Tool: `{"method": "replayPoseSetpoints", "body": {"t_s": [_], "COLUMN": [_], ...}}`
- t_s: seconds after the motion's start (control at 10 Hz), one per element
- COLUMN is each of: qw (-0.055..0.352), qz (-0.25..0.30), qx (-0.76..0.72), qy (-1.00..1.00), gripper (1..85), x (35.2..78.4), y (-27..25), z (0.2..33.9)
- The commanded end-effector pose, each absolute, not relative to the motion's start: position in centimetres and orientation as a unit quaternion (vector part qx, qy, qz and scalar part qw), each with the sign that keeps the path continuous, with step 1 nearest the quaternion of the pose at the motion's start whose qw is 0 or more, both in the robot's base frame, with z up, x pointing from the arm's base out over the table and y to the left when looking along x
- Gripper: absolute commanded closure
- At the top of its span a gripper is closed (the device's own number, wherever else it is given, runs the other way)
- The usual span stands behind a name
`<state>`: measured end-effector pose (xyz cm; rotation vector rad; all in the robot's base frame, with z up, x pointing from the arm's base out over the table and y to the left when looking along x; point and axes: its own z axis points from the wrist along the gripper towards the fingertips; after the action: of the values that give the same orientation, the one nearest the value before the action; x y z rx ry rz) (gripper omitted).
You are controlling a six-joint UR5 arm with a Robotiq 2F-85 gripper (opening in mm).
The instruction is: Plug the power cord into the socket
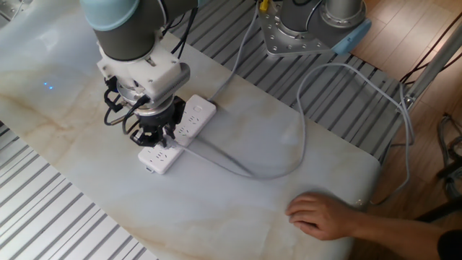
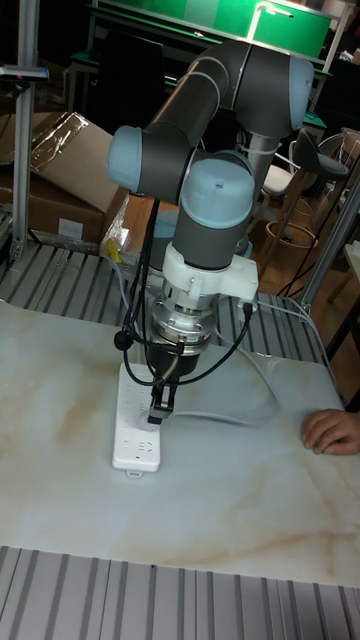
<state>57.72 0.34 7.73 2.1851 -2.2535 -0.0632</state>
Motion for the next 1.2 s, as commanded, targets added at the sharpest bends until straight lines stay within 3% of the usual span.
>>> {"method": "replayPoseSetpoints", "body": {"t_s": [0.0,1.1], "qw": [-0.011,-0.014], "qz": [-0.018,-0.012], "qx": [0.706,0.707], "qy": [-0.708,-0.707], "gripper": [84.7,84.7], "x": [58.78,59.58], "y": [0.51,0.27], "z": [7.57,6.76]}}
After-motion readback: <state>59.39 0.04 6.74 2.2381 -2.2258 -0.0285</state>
